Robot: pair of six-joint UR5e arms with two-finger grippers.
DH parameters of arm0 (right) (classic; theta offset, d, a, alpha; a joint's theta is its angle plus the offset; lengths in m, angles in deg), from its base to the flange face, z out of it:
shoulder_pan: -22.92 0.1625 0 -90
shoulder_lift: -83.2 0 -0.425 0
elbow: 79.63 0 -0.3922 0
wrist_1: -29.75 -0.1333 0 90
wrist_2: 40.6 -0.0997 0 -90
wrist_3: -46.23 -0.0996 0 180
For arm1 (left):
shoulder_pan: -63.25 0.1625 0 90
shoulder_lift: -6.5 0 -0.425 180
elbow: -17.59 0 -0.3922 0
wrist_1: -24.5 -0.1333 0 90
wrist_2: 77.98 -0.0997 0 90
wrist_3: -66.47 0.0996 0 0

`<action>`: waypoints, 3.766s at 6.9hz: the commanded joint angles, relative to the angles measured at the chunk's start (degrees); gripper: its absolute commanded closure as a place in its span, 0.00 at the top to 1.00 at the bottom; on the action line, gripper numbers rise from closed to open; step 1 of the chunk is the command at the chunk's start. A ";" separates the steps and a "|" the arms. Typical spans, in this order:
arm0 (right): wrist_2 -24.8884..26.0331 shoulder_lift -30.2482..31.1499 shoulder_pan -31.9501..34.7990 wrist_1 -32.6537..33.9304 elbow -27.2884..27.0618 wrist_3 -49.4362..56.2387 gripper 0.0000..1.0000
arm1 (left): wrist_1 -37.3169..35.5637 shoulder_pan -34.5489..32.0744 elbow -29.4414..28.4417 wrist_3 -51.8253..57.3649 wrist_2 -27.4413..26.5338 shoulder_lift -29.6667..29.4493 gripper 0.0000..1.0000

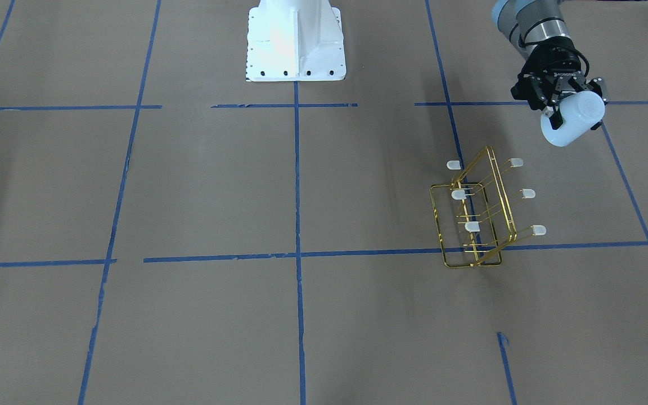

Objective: Hang cup on cup holder
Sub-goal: 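Move the tipped cup with the left gripper onto a white peg of the gold rack, then open the left gripper to release the cup on the peg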

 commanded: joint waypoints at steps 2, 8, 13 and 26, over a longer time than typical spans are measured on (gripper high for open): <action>0.00 0.00 0.00 -0.04 0.00 0.00 1.00 | -0.38 0.98 -5.13 0.19 -2.30 -5.53 0.00; 0.00 0.00 -0.09 -0.04 0.00 0.00 1.00 | -1.96 1.52 -7.51 -0.07 -1.60 -7.04 0.00; 0.00 0.00 0.00 -0.04 0.00 0.00 1.00 | -2.05 0.20 -10.40 -0.16 -1.51 -9.67 0.00; 0.00 0.00 0.00 0.05 0.00 0.00 1.00 | -9.07 -5.41 -2.81 8.49 9.95 -9.34 1.00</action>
